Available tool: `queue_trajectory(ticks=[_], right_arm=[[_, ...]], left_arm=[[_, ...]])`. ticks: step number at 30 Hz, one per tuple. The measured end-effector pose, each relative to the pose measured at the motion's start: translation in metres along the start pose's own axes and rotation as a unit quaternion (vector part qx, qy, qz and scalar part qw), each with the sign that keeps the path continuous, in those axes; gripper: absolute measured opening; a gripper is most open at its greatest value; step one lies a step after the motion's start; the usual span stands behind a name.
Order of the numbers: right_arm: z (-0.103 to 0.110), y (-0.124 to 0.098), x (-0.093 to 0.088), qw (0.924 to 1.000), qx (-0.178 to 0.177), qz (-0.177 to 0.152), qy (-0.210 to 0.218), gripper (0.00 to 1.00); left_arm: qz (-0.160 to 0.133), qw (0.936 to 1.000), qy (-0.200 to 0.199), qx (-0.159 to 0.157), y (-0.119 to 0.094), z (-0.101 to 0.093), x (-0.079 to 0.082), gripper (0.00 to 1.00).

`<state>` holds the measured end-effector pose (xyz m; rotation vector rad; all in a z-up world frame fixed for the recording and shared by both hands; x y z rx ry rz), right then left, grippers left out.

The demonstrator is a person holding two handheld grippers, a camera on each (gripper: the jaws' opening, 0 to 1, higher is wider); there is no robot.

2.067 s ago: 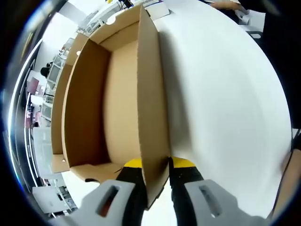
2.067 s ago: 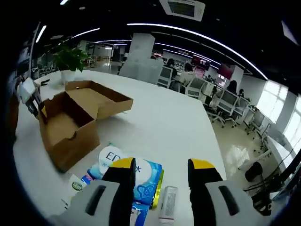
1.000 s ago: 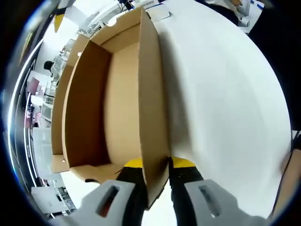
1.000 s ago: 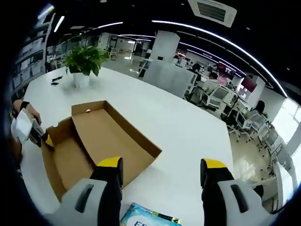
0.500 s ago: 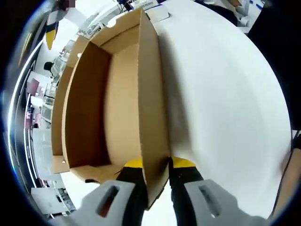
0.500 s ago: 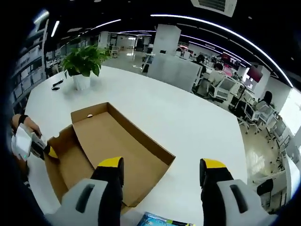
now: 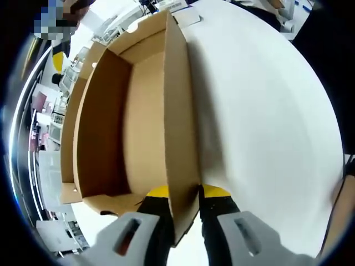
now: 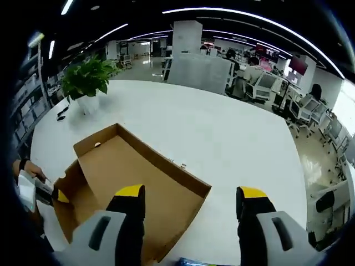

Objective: Operate the shoe box by opening the lid, removing the specified soft item, and placing it in the target area until the item is outside and the box remains undamaged.

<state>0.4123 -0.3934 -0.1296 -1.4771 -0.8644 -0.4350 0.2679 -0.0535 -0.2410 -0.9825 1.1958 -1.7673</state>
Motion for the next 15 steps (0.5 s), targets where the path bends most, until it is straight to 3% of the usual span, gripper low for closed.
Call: queue_trajectory(ticks=[12, 15], right_arm=[[-0.002, 0.025, -0.012, 0.9988, -0.013, 0.042, 0.023, 0.68], [-0.002, 0.034, -0.018, 0.9966, -0.014, 0.068, 0.045, 0.66]], left_arm=[[-0.004, 1.0, 0.0, -0.002, 0.0, -0.006, -0.001, 0.15], [-0.004, 1.0, 0.0, -0.001, 0.0, -0.006, -0.001, 0.15]])
Point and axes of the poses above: the point that each gripper's makers call its tool centre point, and the gripper's own axes: y roughly forward along the fingers, z roughly to its left, x roughly out of its top, the point moved 9 cm from there along -y, roughly backward along the fingers, and after that the axes turned 4 degrees about -x, right-handed, at the moved point
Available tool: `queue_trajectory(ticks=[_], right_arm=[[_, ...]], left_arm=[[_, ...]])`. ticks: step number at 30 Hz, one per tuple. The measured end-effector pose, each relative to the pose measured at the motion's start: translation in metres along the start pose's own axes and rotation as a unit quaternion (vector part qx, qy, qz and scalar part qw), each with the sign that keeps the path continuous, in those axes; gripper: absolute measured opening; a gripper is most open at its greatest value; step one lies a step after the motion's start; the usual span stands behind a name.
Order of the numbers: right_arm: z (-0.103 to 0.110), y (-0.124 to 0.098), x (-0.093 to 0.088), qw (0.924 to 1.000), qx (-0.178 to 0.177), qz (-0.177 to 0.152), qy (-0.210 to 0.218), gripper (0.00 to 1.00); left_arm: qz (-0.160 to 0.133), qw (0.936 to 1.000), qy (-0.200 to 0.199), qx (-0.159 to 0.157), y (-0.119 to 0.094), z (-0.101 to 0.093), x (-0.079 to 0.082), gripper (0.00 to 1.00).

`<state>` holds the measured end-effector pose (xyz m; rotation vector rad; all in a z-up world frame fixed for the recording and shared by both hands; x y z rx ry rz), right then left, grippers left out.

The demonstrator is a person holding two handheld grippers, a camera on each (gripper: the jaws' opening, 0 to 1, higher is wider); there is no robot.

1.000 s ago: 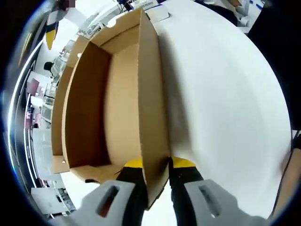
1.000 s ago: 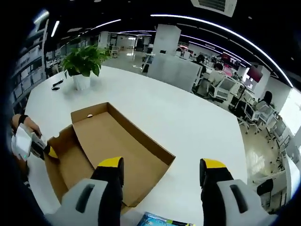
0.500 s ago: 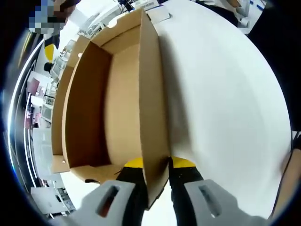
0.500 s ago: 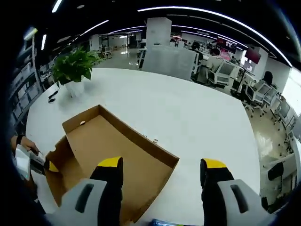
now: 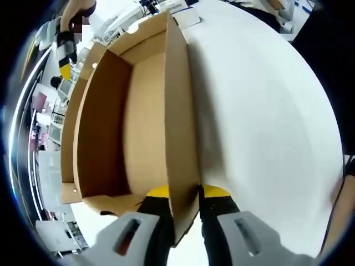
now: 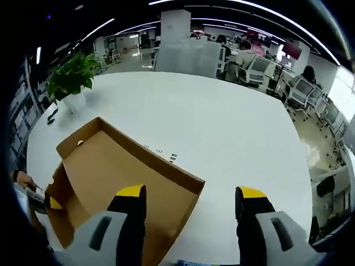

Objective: Operate the shoe box by opening the lid, removing the specified soft item, and placing it in the target area until the item is outside and the box remains undamaged.

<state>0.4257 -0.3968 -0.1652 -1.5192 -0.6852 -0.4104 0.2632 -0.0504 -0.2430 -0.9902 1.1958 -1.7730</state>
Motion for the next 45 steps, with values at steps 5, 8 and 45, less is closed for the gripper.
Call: queue_trajectory(ticks=[5, 8, 45], right_arm=[[-0.002, 0.012, -0.005, 0.9994, -0.008, 0.022, 0.028, 0.6], [-0.007, 0.018, -0.007, 0.998, -0.015, 0.05, 0.038, 0.59], [0.007, 0.03, -0.013, 0.9905, -0.07, 0.118, 0.013, 0.06]], left_arm=[[0.002, 1.0, 0.0, 0.0, 0.0, 0.0, 0.0, 0.15], [0.003, 1.0, 0.0, 0.0, 0.0, 0.0, 0.0, 0.15], [-0.003, 1.0, 0.006, -0.001, 0.001, 0.003, 0.0, 0.15]])
Point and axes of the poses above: the point that each gripper's makers call its tool centre point, and the gripper's own axes: y roughly forward along the fingers, z roughly to its left, x roughly out of its top, the point moved 9 cm from there along -y, roughly backward along the fingers, and after that the axes turned 4 degrees about -x, right-handed, at the moved point
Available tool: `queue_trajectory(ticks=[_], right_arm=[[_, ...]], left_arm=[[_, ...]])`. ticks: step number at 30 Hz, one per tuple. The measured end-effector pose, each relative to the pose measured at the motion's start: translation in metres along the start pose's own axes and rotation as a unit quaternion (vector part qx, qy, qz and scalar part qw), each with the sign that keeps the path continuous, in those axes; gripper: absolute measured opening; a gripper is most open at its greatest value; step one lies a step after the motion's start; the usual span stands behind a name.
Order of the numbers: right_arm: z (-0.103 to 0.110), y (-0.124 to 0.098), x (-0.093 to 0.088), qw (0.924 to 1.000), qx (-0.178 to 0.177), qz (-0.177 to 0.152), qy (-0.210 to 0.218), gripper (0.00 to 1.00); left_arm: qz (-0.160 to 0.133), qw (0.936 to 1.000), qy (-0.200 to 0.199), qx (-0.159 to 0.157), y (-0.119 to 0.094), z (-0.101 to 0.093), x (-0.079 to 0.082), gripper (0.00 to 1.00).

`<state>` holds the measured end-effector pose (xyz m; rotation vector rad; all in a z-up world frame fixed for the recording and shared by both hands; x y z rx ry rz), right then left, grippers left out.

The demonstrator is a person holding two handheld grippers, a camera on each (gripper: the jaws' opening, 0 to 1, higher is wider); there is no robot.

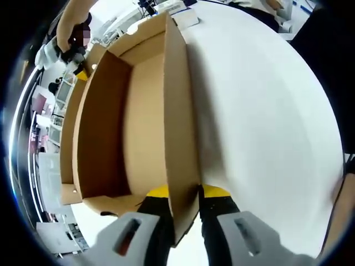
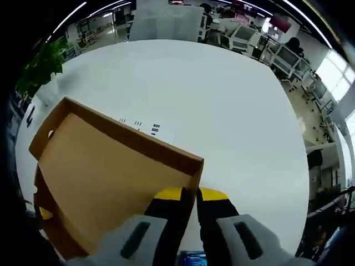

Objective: Operate the shoe box by opening the lid, removing the specified soft item, and placing it in the target area until the item is outside and the box remains undamaged.

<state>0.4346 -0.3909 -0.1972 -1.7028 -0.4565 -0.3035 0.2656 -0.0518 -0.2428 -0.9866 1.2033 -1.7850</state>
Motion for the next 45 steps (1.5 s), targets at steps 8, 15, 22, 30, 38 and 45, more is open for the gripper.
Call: queue_trajectory(ticks=[8, 15, 22, 30, 38, 45], right_arm=[[-0.003, -0.009, 0.001, 1.0, -0.007, -0.006, 0.002, 0.06], [-0.004, -0.017, 0.0, 0.9999, 0.002, -0.015, 0.009, 0.05], [-0.006, -0.019, 0.002, 0.9998, 0.004, -0.019, 0.009, 0.05], [-0.005, -0.03, 0.0, 0.9996, -0.006, -0.029, -0.003, 0.05], [-0.004, -0.037, 0.001, 0.9989, -0.01, -0.047, -0.004, 0.05], [-0.004, -0.043, -0.003, 0.9984, -0.008, -0.057, -0.001, 0.05]], left_arm=[[0.0, 1.0, 0.0, 0.0, 0.0, 0.0, 0.0, 0.15], [0.001, 1.0, -0.001, -0.001, 0.0, -0.001, 0.001, 0.15], [0.001, 1.0, -0.002, -0.002, 0.0, 0.001, 0.0, 0.15], [0.002, 1.0, -0.001, -0.002, 0.0, -0.001, 0.0, 0.14], [0.002, 1.0, 0.003, -0.004, 0.0, -0.001, 0.0, 0.14], [0.003, 1.0, 0.002, -0.005, 0.0, 0.001, 0.001, 0.14]])
Point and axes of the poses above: the point that each gripper's makers call its tool centre point, and the gripper's own axes: y roughly forward along the fingers, z roughly to its left, x roughly out of its top, the point moved 9 cm from there along -y, roughly backward along the fingers, and after that the axes turned 4 degrees about -x, right-handed, at the moved point
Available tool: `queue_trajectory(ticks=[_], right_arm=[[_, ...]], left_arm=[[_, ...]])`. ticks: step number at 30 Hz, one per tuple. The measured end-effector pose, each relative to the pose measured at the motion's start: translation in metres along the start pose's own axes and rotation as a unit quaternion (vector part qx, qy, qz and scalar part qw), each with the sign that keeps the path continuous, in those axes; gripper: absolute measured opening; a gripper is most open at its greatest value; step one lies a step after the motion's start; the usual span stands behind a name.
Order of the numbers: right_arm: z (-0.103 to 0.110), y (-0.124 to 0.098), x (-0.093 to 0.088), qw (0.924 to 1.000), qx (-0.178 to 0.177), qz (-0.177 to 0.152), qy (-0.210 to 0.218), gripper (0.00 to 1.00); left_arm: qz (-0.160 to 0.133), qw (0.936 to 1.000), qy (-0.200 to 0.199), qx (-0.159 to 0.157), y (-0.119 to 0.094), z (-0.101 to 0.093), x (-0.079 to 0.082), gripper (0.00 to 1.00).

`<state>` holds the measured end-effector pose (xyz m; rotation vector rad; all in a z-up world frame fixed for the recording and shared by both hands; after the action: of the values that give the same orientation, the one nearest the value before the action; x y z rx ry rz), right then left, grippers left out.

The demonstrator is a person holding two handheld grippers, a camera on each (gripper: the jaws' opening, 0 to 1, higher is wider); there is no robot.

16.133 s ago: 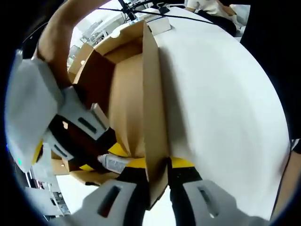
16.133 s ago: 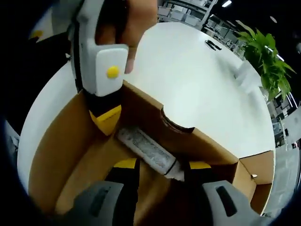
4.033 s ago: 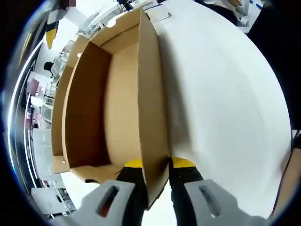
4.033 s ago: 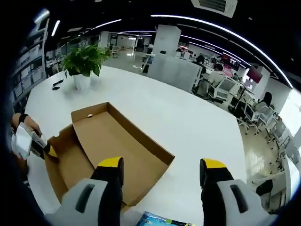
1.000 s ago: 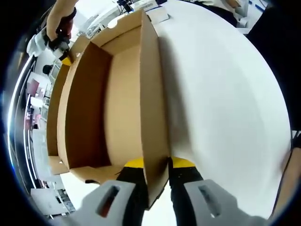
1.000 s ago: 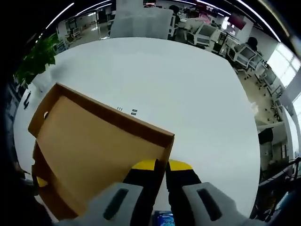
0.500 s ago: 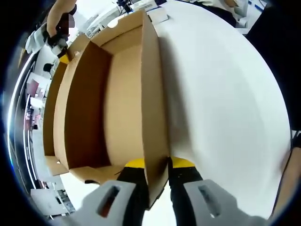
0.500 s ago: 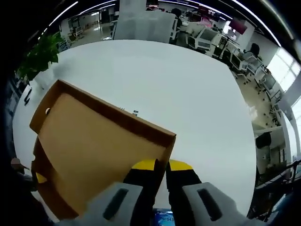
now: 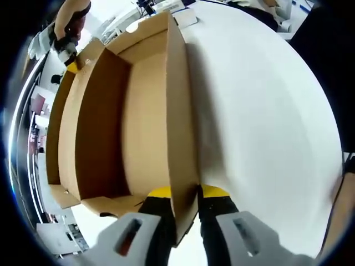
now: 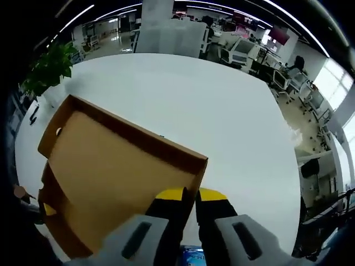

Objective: Operate the shoe box by opening the lid, removing the specified soft item, and placing it in the target area until the item is outside and the box remains undamaged.

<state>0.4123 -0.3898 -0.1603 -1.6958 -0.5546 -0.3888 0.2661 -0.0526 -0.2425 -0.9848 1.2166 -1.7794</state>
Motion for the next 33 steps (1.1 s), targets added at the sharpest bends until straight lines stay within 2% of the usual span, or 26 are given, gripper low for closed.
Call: queue_trajectory(ticks=[3, 15, 28, 33], right_arm=[[0.002, -0.005, 0.0, 0.9998, -0.005, -0.014, -0.01, 0.05], [0.001, -0.014, 0.0, 0.9992, -0.014, -0.031, -0.024, 0.05], [-0.003, -0.017, 0.0, 0.9992, -0.006, -0.03, -0.025, 0.06], [-0.001, -0.023, -0.003, 0.9988, -0.005, -0.04, -0.026, 0.06]], left_arm=[[0.0, 1.0, 0.0, 0.0, 0.0, 0.002, 0.0, 0.14], [0.002, 1.0, 0.0, 0.001, 0.0, 0.005, 0.001, 0.14], [0.002, 1.0, 0.002, 0.001, -0.001, -0.002, 0.0, 0.14], [0.001, 1.0, 0.002, 0.0, -0.001, -0.004, 0.0, 0.14]])
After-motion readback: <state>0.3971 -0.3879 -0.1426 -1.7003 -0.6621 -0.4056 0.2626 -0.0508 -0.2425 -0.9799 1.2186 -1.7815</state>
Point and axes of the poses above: the point that each gripper's makers call its tool centre point, and the gripper's own axes: y roughly forward along the fingers, z roughly to its left, x roughly out of its top, the point moved 9 cm from there along -y, roughly backward along the fingers, and after that the axes turned 4 degrees about -x, right-handed, at the moved point
